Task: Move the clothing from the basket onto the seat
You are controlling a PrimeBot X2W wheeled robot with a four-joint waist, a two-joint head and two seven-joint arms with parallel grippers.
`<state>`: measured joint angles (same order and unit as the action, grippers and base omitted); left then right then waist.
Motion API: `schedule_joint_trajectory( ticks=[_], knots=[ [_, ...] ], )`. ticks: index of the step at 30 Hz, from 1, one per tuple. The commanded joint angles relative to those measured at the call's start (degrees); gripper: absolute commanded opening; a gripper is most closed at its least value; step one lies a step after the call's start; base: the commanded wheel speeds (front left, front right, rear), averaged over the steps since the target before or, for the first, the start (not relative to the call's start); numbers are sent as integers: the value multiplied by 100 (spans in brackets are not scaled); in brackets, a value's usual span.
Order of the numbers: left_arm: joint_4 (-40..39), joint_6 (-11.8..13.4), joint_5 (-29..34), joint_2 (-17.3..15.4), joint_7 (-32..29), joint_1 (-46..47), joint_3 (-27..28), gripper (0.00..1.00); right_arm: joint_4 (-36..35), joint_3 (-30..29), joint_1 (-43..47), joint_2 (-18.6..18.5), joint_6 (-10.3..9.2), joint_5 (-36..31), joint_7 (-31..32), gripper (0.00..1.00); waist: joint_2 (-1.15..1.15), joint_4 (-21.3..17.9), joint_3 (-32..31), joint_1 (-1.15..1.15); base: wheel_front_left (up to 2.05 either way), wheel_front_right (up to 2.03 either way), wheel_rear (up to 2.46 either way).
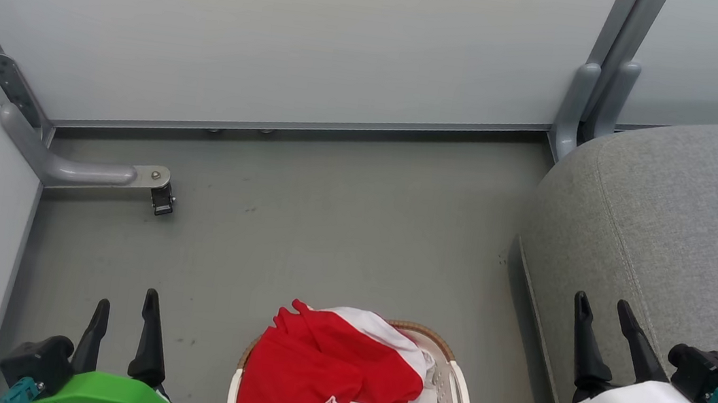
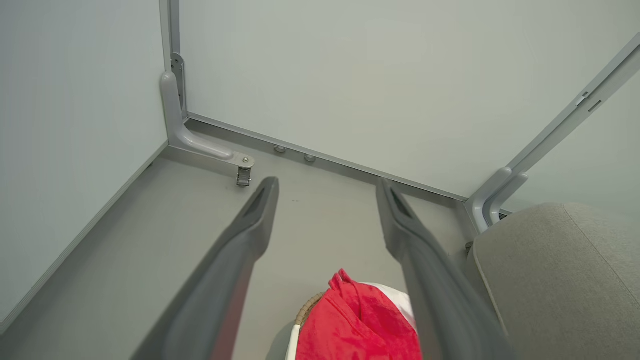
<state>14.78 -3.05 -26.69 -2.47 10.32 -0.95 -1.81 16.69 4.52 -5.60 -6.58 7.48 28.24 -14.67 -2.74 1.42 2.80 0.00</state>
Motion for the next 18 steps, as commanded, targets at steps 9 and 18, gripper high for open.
schedule_joint_trajectory(
  ticks=[9,18],
  knots=[
    [103,-75,484,-51,156,-134,-69,100,37,-147,118,88,1,-709,-40,100,0,11,-47,0,0,0,0],
    [198,-85,813,-53,267,-156,-110,100,75,-266,150,175,1,-1224,-44,100,0,22,-47,0,0,0,0]
  ],
)
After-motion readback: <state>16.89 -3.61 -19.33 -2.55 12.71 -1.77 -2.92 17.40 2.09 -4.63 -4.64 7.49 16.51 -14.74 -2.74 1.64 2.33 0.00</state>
